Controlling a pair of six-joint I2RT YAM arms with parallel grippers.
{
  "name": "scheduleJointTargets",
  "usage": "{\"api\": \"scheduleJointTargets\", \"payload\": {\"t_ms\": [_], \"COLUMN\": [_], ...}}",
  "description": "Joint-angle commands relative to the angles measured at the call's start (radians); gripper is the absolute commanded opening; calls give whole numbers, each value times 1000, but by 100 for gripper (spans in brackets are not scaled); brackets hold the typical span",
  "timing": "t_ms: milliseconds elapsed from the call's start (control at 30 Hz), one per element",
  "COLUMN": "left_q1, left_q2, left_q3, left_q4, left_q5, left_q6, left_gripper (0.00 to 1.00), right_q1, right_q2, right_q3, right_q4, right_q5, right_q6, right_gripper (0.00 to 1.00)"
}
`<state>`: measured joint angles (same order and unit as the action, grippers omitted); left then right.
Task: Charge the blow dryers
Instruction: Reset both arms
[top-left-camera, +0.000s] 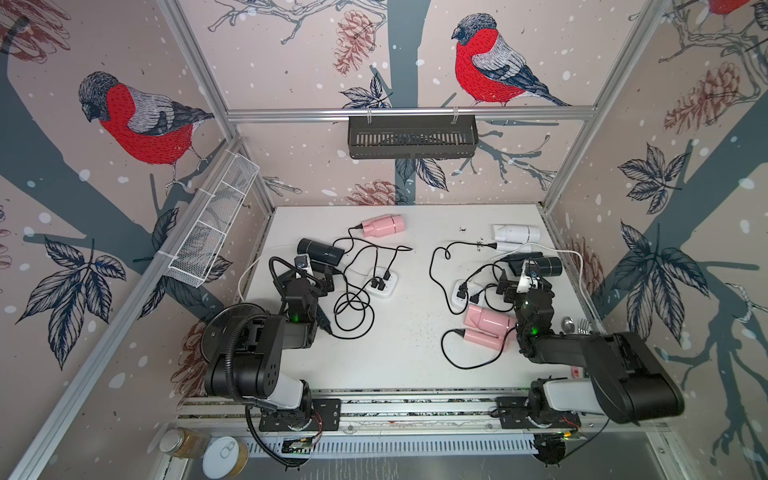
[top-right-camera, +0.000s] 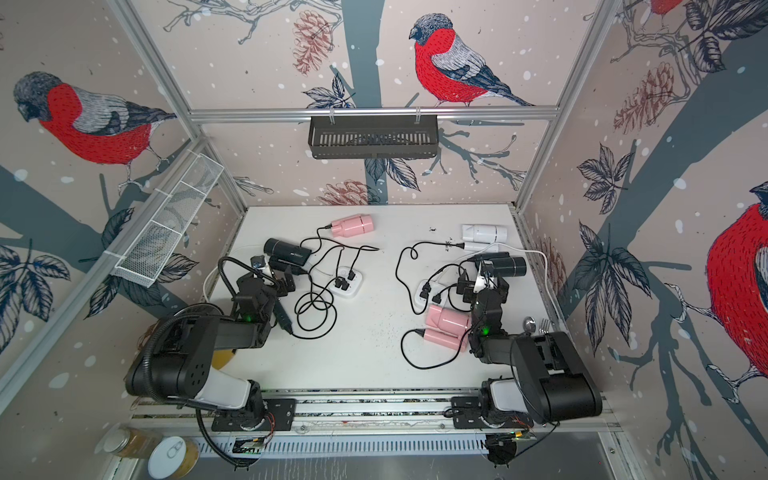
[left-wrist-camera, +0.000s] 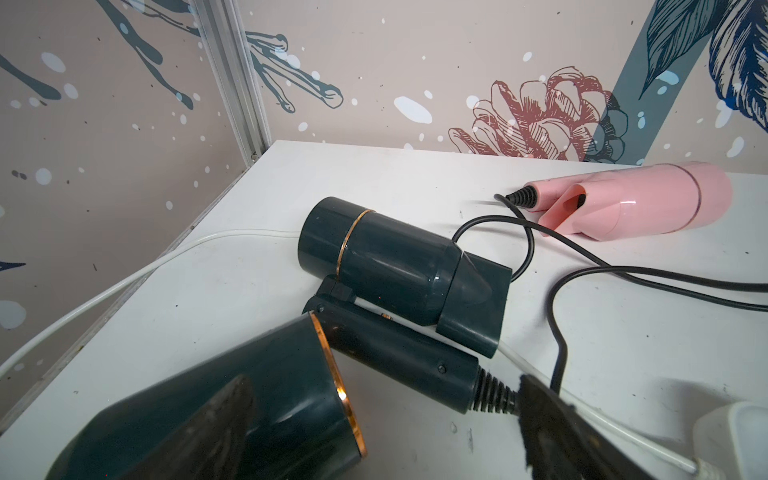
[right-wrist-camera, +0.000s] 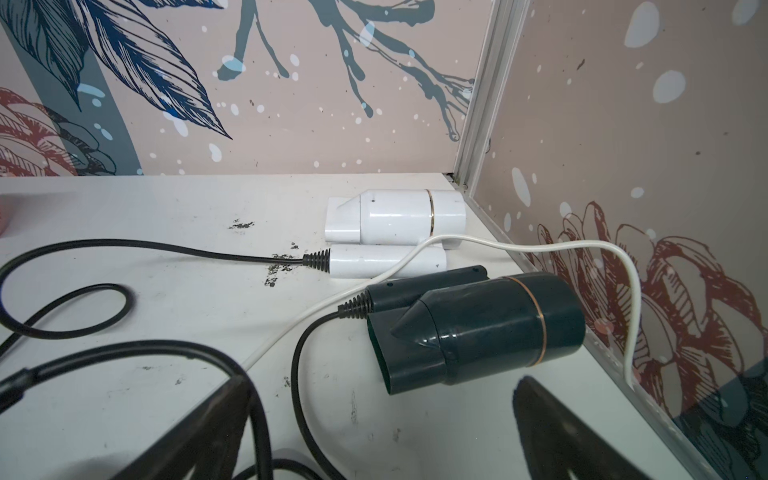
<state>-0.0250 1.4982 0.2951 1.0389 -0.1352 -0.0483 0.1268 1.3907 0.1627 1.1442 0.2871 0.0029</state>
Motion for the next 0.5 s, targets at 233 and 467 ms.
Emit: {"api": "scheduleJointTargets", "payload": {"t_ms": [233, 467], "left_q1": [1, 0], "left_q2": [-4, -4], "left_q3": [6, 6], "left_q4": [32, 32], "left_q5": [-1, 0], "left_q6": [4, 5], "left_gripper": [98, 98], "right_q1": [-85, -102], "right_q2": [109, 112], "right_q3": [62, 74], "right_q4": [75, 55], "right_q5": [-141, -116], "right_q6": [43, 74], "right_gripper": [99, 99]}}
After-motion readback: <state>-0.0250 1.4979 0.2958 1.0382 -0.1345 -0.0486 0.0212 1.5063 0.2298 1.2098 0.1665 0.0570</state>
